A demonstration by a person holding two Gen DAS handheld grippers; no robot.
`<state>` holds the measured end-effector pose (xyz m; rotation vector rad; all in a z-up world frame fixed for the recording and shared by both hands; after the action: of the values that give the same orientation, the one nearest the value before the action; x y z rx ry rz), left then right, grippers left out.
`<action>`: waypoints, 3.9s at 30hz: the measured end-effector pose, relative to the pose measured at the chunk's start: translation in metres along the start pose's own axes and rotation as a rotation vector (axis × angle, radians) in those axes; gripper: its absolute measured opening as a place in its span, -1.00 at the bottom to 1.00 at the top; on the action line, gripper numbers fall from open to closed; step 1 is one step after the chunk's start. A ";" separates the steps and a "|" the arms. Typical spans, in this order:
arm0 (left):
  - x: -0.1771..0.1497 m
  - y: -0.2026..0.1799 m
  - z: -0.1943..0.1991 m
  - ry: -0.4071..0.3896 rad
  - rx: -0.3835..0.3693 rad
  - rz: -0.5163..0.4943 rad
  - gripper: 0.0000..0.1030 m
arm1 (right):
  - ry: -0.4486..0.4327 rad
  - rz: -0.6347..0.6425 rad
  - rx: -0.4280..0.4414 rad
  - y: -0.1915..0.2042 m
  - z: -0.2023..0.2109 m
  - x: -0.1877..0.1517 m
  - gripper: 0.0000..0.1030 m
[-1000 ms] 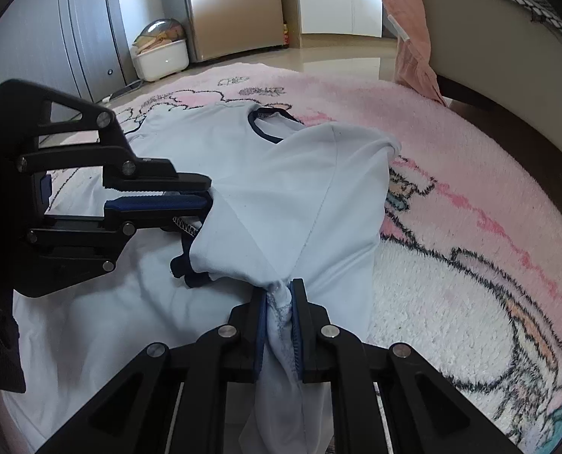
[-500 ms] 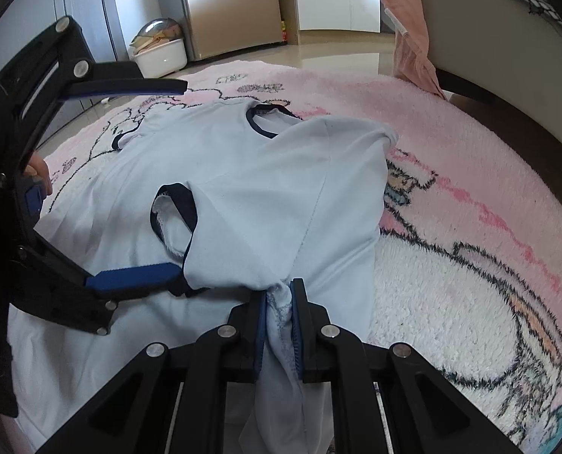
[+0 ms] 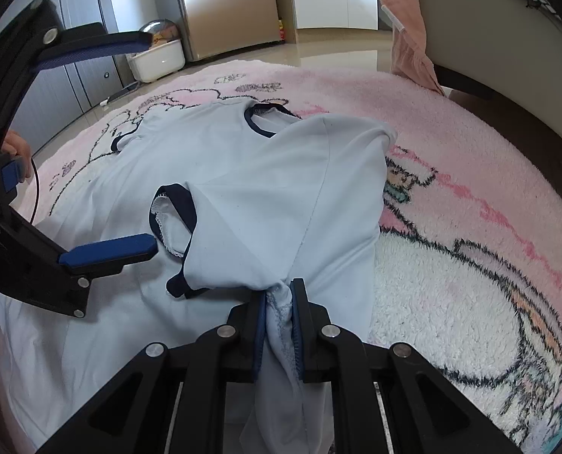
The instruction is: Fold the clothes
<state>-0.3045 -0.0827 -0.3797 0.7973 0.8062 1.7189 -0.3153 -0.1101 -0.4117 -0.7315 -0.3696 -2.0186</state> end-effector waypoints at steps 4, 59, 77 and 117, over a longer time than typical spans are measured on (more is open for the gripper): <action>0.003 -0.006 -0.015 0.009 0.026 -0.050 0.89 | 0.001 -0.003 0.004 0.000 -0.002 0.001 -0.79; -0.043 -0.070 0.032 0.179 -0.249 -0.045 -0.92 | 0.024 -0.045 0.029 -0.006 0.003 -0.004 -0.74; 0.003 0.048 -0.032 0.077 -0.315 0.368 -0.89 | 0.042 -0.136 0.044 -0.029 0.034 -0.018 -0.53; -0.013 0.089 -0.120 0.223 -0.520 0.805 -0.87 | 0.094 -0.269 0.107 -0.021 0.026 -0.014 -0.20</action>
<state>-0.4459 -0.1332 -0.3749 0.5981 0.1219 2.6182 -0.3189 -0.0758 -0.4001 -0.5406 -0.5401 -2.2558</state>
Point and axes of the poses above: each gripper's, at about its wrist camera, not at the fingertips, and z roughly against the way its jaws point, y to its left, x to its top, the point moved 10 cm from there along -z, roughly the way its jaws point, and after that the axes turned 9 degrees about -x, right-handed, at the moved point
